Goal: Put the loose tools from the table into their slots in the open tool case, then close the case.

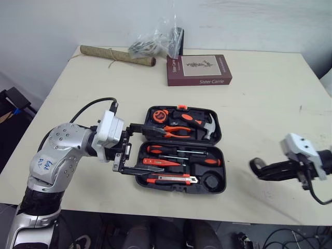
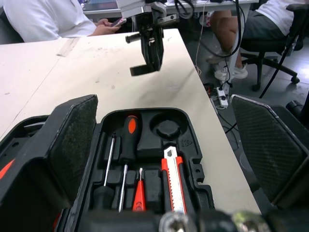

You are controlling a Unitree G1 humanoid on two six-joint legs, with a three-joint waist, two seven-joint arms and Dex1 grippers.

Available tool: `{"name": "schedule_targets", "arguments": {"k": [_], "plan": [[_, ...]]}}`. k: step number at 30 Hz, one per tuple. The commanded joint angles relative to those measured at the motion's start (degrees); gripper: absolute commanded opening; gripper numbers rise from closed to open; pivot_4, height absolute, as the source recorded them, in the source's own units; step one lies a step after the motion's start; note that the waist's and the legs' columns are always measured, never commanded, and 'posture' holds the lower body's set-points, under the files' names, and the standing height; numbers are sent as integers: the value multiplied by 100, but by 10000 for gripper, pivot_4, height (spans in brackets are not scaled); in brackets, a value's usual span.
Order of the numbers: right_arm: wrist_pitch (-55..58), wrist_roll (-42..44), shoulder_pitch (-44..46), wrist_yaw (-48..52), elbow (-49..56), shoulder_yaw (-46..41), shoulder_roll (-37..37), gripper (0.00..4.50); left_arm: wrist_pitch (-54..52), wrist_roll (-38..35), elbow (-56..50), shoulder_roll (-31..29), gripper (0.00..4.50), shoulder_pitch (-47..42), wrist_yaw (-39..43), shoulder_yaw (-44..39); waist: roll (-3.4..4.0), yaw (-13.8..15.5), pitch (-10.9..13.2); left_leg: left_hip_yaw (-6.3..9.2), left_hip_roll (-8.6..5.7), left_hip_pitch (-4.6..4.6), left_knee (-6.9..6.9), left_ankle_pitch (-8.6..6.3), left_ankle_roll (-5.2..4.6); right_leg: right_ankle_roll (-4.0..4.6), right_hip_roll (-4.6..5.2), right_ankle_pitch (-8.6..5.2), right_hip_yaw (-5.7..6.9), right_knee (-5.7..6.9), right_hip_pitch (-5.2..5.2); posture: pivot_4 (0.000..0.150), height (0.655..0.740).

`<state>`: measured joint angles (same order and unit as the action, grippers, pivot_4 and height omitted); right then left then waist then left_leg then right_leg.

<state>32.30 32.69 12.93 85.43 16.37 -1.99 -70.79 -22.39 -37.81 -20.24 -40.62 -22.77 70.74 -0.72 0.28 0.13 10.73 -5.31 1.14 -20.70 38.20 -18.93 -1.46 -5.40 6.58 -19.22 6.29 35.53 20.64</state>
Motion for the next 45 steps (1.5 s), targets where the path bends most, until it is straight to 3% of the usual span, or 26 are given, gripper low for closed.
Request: {"name": "schedule_targets", "arguments": {"k": [1,8,15,26,40,45], "plan": [[936,280,579,-306,912,615,205,913,163,106,-105,-24,45000,80,45,50,-14,16,8,2,0,-5,3,0,0,0,2,0,0,-2,3,1500,7400],[1827,-250,2006,-669,1180,2057,900,913,180,194,-169,-79,45000,232,-66,26,-16,80,10,13,-5,-78,50,-4,-7,1,10,0,0,13,62,1500,7400],[1940,-899,2464,-550,1045,2763,759,913,91,146,-345,-174,45000,400,-176,-32,-16,82,10,9,-5,-88,65,-5,-10,1,9,0,1,28,73,1500,7400],[1636,-1431,2310,-244,865,2877,419,913,57,117,-380,-271,45000,448,-196,-47,-16,56,10,6,-4,-89,69,-8,-15,1,9,0,0,32,74,1500,7400],[1340,-1920,1955,-645,490,2958,903,913,43,100,-340,-369,45000,464,-120,-128,-48,52,-9,6,-3,-85,79,-11,-20,1,9,0,0,34,66,1500,7400],[1023,-1713,1925,-387,498,2612,830,22313,40,92,-375,-367,45000,506,-135,-143,-51,-7,-11,8,-1,-82,75,-12,-18,1,9,0,0,33,64,1500,7400]]}}
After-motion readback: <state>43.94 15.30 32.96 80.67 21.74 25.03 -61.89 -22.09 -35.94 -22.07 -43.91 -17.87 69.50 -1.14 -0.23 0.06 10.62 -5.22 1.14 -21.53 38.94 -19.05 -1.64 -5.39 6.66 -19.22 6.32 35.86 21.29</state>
